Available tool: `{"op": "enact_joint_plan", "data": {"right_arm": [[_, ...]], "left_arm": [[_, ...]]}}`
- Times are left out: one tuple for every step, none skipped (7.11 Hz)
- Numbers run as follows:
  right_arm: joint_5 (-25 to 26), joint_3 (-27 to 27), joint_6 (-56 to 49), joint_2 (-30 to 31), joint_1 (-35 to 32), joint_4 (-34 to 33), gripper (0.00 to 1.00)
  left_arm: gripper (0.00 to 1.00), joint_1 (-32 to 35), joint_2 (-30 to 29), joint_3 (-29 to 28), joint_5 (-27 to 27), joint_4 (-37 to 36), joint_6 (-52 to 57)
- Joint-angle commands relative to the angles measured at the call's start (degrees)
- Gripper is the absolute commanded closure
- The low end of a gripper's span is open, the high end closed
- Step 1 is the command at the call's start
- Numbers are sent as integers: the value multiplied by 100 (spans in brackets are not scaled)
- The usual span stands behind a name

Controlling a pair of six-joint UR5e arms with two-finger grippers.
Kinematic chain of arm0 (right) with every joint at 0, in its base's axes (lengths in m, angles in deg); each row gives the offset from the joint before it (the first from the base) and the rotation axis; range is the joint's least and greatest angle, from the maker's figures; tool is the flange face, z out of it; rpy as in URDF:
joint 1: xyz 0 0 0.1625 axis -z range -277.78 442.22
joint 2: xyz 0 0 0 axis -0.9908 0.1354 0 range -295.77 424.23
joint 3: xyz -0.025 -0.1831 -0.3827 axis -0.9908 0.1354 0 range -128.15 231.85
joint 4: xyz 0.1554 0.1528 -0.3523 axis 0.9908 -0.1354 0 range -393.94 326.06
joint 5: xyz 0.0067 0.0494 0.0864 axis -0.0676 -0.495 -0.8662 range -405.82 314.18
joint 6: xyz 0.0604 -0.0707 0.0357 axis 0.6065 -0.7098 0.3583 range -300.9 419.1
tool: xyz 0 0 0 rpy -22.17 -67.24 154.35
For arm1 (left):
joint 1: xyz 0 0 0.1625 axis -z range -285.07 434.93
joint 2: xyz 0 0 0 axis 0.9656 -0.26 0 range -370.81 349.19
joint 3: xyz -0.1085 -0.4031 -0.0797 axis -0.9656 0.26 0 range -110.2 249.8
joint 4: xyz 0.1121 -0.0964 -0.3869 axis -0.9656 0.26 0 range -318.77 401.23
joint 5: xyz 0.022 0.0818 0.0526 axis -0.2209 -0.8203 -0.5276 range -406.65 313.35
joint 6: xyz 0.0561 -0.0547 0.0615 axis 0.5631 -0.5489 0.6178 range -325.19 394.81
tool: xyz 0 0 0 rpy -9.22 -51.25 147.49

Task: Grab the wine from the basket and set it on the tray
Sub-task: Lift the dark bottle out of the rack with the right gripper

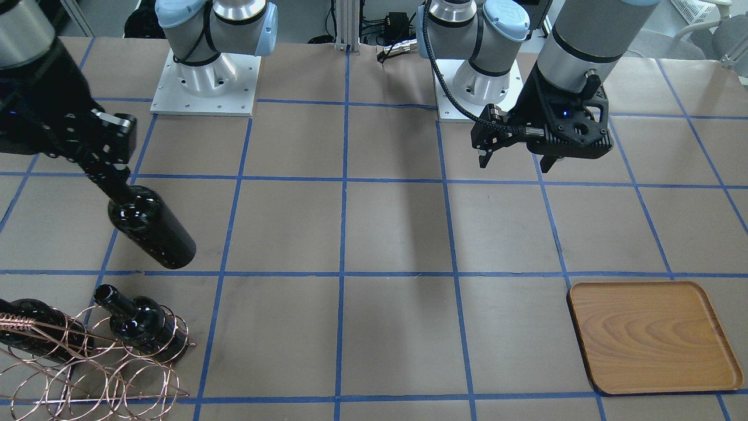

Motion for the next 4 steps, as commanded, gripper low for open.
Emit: {"op": "enact_joint_plan", "data": {"right_arm": [[-21, -221, 1127, -228, -917, -291, 67], [-30, -221, 1751, -438, -1356, -607, 67], [-38, -221, 2253, -623, -1743, -949, 67], [-39, -178, 2771, -808, -2226, -1109, 67]], "left_arm": [[0, -20, 6, -18, -5, 7, 39], [0, -168, 6, -18, 4, 16, 162], [0, -343, 15, -18, 12, 16, 493], [0, -423, 6, -18, 39, 16, 601]]}}
